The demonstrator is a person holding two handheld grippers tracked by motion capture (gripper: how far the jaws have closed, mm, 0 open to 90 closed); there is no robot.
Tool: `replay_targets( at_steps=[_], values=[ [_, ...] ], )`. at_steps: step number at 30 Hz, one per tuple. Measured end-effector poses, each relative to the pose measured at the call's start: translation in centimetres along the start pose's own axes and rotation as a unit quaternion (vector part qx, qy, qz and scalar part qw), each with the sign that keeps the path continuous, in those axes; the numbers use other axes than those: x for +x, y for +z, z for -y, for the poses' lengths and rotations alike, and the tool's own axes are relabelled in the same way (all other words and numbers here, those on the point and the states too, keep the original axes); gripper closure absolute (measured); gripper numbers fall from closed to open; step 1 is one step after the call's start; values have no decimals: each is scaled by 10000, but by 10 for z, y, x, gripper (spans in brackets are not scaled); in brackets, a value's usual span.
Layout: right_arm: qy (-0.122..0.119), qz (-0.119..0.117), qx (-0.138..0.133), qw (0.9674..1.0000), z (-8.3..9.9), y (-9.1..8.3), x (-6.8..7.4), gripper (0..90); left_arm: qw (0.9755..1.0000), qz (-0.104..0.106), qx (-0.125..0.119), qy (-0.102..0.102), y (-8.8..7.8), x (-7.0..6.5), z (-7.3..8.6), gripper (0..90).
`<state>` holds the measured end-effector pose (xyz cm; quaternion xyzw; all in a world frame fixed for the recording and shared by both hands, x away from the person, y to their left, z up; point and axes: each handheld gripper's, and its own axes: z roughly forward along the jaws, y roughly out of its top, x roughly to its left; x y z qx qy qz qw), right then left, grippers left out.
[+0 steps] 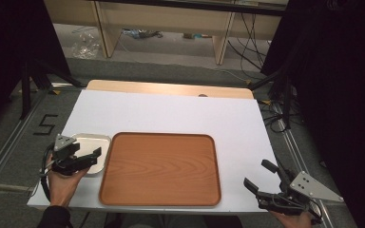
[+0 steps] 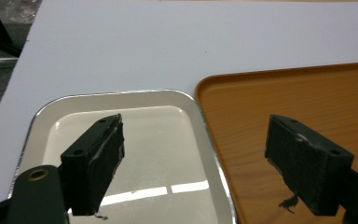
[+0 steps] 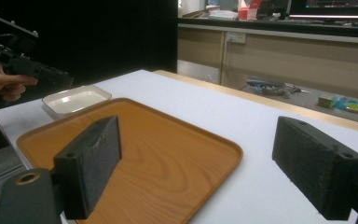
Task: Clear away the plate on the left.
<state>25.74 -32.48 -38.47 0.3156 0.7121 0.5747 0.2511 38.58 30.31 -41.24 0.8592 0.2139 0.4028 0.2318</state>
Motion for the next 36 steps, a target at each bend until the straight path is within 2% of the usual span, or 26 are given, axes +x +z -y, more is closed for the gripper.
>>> replay_targets(
  at_steps=[1, 2, 4, 6, 7, 8, 9, 11, 12, 13, 14, 16, 20, 26, 28, 29, 32, 36],
  values=[
    [0, 56, -60, 10000, 0, 0, 0, 163, 10000, -23, 46, -52, 0, 0, 1, 196],
    [10, -4, 1, 10000, 0, -1, 0, 164, 9998, -64, 177, -60, 0, 2, 4, 195],
    [5, -1, -9, 10000, 0, 0, 0, 163, 9997, -78, 220, -66, 0, 2, 5, 194],
    [-1, 54, -57, 10000, 0, 0, 0, 164, 9993, -92, 354, 30, 1, 5, 7, 193],
    [-3, 54, -42, 10000, 0, 0, 0, 164, 9992, -76, 356, 152, 1, 8, 8, 193],
    [5, 8, -29, 10000, 0, 0, 0, 164, 9991, -83, 388, 176, 1, 10, 10, 194],
    [1, 52, -85, 9999, 0, 1, 0, 164, 9991, -87, 384, 134, 1, 11, 12, 196],
    [-5, 42, -33, 10000, 0, 0, 0, 164, 9989, -120, 440, 125, 0, 16, 16, 199],
    [12, 70, -112, 9999, 0, 0, 0, 164, 9989, -118, 447, 119, 0, 18, 19, 201],
    [15, -13, 6, 10000, 0, -1, 0, 164, 9990, -107, 410, 162, 0, 22, 23, 202],
    [6, -9, 9, 10000, 0, 0, 0, 164, 9989, -106, 419, 205, 0, 26, 27, 205],
    [0, -25, 1, 10000, 0, -1, 0, 164, 9987, -112, 466, 161, 1, 30, 35, 222],
    [2, -12, -4, 10000, 0, 0, 0, 164, 9981, -30, 590, 150, 5, 40, 47, 233],
    [-3, -7, -48, 10000, 0, 1, 0, 164, 9977, 117, 666, -20, 13, 50, 65, 273],
    [6, -3, -49, 10000, 0, 1, 1, 164, 9964, 198, 824, 38, 16, 54, 70, 282],
    [5, -11, -41, 10000, 0, 1, 0, 164, 9968, 177, 784, -19, 18, 54, 73, 288],
    [-5, -7, -46, 10000, 0, 1, 1, 164, 9958, 255, 874, 50, 22, 60, 81, 318],
    [12, -34, -19, 10000, 0, 1, 1, 165, 9949, 331, 946, 106, 25, 63, 84, 333]
  ],
)
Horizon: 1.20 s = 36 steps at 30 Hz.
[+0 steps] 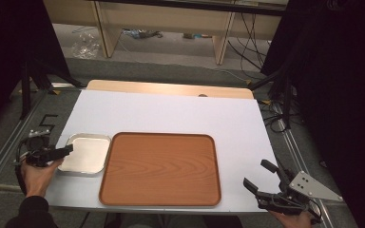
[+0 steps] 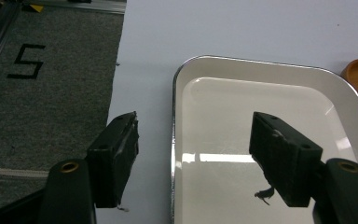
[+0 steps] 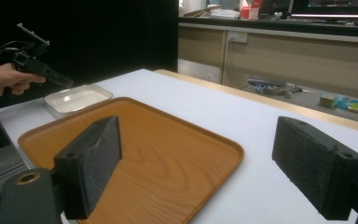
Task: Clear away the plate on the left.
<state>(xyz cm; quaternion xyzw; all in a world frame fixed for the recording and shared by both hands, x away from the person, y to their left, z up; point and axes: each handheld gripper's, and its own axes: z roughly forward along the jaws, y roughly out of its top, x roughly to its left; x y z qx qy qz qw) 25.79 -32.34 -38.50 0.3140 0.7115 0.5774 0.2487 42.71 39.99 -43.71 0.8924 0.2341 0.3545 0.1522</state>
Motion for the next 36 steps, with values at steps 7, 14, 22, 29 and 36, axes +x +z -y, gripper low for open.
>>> replay_targets(
  at_steps=[7, 14, 22, 29, 36],
  values=[
    [-18, 36, 9, 10000, 0, -1, 0, 165, 9998, 112, 135, 5, 7, 2, 2, 405],
    [-26, 2, 14, 10000, 0, 0, 0, 165, 9978, 429, 218, -454, 19, -2, 10, 485],
    [-39, 42, 27, 10000, 0, 0, 0, 165, 9977, 491, 180, -428, 24, 0, 12, 611],
    [-26, -6, 39, 10000, 0, 1, 0, 166, 9977, 539, 216, -358, 27, 2, 13, 666],
    [-67, 74, -40, 9999, 1, 2, 1, 166, 9971, 607, 43, -449, 32, 3, 12, 816]
  ],
)
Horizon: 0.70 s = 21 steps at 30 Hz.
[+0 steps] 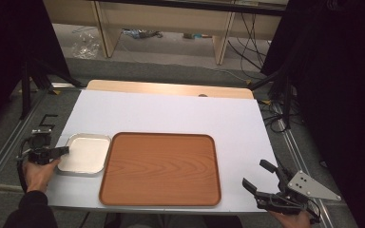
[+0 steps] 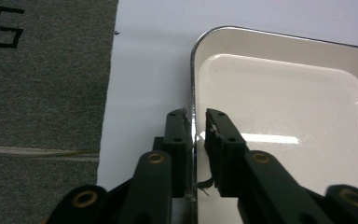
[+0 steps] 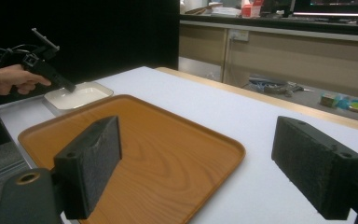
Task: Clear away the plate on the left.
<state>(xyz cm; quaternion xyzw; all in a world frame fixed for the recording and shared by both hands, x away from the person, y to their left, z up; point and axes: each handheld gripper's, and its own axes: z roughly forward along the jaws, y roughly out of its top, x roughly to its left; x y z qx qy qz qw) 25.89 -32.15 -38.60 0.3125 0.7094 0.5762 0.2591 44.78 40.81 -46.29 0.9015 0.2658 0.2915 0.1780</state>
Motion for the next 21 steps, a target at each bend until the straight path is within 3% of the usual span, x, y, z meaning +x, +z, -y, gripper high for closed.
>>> replay_targets(
  at_steps=[3, 7, 9, 10, 11, 12, 13, 14, 15, 17, 18, 19, 21],
  values=[
    [6, -16, 10, 10000, 0, 0, 0, 166, 9999, 28, 87, 97, -1, 2, -1, 843],
    [2, 1, 0, 10000, 0, 0, 0, 166, 10000, 3, -34, 44, -2, 2, 2, 857],
    [-1, -7, 0, 10000, 0, 0, 0, 167, 9998, 47, -118, 120, -3, 4, 3, 863],
    [-8, 2, 8, 10000, 0, 0, 0, 167, 9854, 56, -198, -1688, -4, -21, 8, 869],
    [4, 6, 11, 10000, 0, 0, 0, 167, 8588, 177, -394, -5105, -5, -67, -11, 874],
    [-7, -25, -15, 10000, 0, 0, 0, 167, 8542, 147, -343, -5186, -8, -67, -10, 880],
    [2, -7, -5, 10000, 0, 0, 0, 167, 8532, 170, -436, -5195, -9, -67, -8, 885],
    [3, -2, 1, 10000, 0, 0, 0, 167, 8504, 179, -351, -5247, -10, -67, -8, 886],
    [-2, 0, 10, 10000, 0, 0, 0, 167, 8494, 173, -374, -5261, -10, -67, -8, 887],
    [-1, -62, 83, 9999, 0, 0, 0, 167, 8502, 192, -390, -5247, -11, -67, -8, 888],
    [4, -79, 75, 9999, -1, -1, 0, 167, 8476, 168, -546, -5276, -10, -67, -8, 888],
    [6, -74, 74, 9999, -1, -1, 0, 167, 8481, 167, -525, -5270, -11, -67, -8, 888],
    [-9, -41, 85, 10000, 0, -1, 0, 167, 8441, 118, -579, -5330, -13, -67, -12, 889]
  ],
)
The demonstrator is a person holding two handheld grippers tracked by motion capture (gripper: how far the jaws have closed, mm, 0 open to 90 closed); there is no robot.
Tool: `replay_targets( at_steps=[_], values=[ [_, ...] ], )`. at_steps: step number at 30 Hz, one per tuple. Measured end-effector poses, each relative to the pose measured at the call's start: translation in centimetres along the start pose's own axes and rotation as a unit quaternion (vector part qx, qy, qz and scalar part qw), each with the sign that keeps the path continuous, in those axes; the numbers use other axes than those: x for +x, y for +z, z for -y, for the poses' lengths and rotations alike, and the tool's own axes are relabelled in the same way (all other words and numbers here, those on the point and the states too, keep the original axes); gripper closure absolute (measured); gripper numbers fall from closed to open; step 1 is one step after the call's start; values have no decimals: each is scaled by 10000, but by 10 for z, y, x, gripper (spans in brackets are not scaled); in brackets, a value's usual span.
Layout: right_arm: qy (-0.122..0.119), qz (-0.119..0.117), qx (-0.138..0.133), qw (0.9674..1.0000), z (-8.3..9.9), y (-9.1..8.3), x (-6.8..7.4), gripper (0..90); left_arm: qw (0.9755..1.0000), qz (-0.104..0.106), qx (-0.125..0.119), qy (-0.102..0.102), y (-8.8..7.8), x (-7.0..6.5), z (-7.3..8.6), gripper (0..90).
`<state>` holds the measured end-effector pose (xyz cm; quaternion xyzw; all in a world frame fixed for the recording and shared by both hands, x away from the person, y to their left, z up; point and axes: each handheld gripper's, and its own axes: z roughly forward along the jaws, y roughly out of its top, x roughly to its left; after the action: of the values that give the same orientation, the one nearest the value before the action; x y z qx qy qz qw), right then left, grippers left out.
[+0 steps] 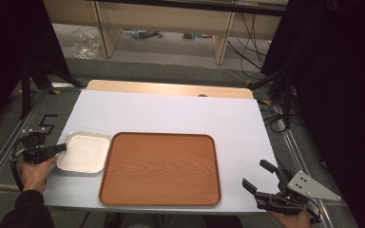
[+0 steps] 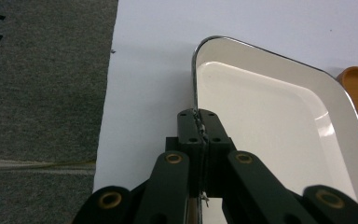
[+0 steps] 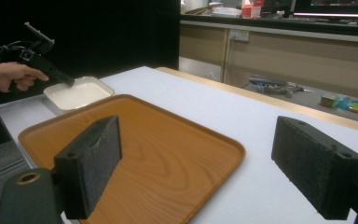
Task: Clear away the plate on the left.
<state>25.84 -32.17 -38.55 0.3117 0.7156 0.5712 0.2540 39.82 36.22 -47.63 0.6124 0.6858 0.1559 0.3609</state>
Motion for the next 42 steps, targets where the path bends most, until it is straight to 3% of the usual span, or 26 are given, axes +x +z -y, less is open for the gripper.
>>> replay_targets(
  at_steps=[1, 4, 7, 8, 15, 16, 17, 20, 23, 32, 34, 42],
  values=[
    [0, 17, -97, 10000, 0, 0, 0, 167, 9999, -25, 87, 123, -2, 1, -1, 889],
    [5, 14, -91, 10000, 0, 1, 0, 167, 9999, 4, -120, 53, -2, 0, -1, 889],
    [12, -29, -118, 9999, 0, 1, 0, 167, 9999, -126, -26, 64, -7, 2, -3, 889],
    [9, -20, -121, 9999, 0, 1, 0, 167, 9996, -37, -280, -69, -6, 1, -2, 889],
    [5, 22, -78, 10000, 0, 1, 0, 167, 9990, 26, -362, -261, -17, 1, -7, 889],
    [11, 0, -77, 10000, 0, 1, 0, 167, 9991, 105, -377, -167, -18, 1, -8, 889],
    [0, 24, -86, 10000, 0, 0, 0, 166, 9987, 110, -426, -242, -18, 0, -9, 889],
    [10, 41, -77, 10000, 0, 0, 0, 167, 9987, 188, -424, -195, -21, -4, -11, 889],
    [5, 19, -66, 10000, 0, 0, 0, 166, 9981, 376, -482, 63, -23, -12, -15, 889],
    [1, 10, -78, 10000, 0, -1, 0, 166, 9962, 631, -481, 344, -25, -33, -19, 889],
    [14, 7, -64, 10000, 0, -1, 0, 166, 9954, 682, -451, 492, -26, -41, -21, 889],
    [25, -22, -98, 9999, 0, -1, 0, 166, 9915, 962, -442, 761, -28, -66, -22, 889]
  ],
)
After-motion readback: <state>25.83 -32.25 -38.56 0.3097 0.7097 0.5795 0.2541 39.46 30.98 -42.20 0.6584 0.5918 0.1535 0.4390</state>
